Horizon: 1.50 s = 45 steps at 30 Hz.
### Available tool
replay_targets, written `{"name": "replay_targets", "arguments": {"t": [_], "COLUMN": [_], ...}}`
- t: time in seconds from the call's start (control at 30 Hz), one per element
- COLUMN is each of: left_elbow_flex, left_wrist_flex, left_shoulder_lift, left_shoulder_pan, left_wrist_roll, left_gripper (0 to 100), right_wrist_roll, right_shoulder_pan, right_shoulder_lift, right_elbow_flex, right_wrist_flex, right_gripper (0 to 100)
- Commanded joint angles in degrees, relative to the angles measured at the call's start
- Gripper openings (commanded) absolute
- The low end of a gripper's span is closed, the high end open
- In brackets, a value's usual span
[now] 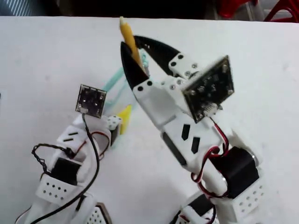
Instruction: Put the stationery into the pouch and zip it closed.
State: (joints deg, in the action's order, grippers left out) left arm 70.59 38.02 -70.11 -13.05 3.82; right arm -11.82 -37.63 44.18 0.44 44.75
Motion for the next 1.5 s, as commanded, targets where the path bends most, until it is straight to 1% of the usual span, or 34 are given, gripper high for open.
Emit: {"name": "replay_targets", "arguments": {"t": [0.0, 0.23, 0.3, 0.47, 0.67, 1.0, 1.27, 1.47], "left_elbow_flex": [-0.3, -0.3, -0.3, -0.3, -0.3, -0.3, -0.3, -0.3], "left_wrist_flex": [0.4, 0.2, 0.2, 0.2, 0.1, 0.1, 0.1, 0.1], "left_shoulder_lift": [0.0, 0.0, 0.0, 0.0, 0.0, 0.0, 0.0, 0.0], "left_shoulder_pan": [-1.1, -0.9, -0.9, -0.9, -0.9, -0.8, -0.8, -0.8], "left_wrist_roll": [-0.7, -0.8, -0.8, -0.9, -1.0, -0.8, -0.8, -0.8], "left_gripper": [22, 22, 22, 22, 22, 22, 22, 22], "right_wrist_roll": [0.4, 0.6, 0.6, 0.6, 0.6, 0.1, 0.5, 0.3], "right_shoulder_pan": [-0.5, -0.6, -1.6, -5.0, -5.1, -4.6, 2.6, 1.8], "right_shoulder_lift": [-1.8, -10.9, -12.7, -15.2, -17.5, -4.5, 2.2, 3.7], "right_elbow_flex": [-2.3, -2.3, -2.3, -2.2, 0.4, 14.5, 22.2, 25.8], "right_wrist_flex": [-6.0, -11.5, -12.4, -12.6, -11.7, -11.4, -11.3, -9.4], "right_gripper": [1.6, 1.6, 1.6, 1.6, 1.6, 1.6, 1.6, 1.6]}}
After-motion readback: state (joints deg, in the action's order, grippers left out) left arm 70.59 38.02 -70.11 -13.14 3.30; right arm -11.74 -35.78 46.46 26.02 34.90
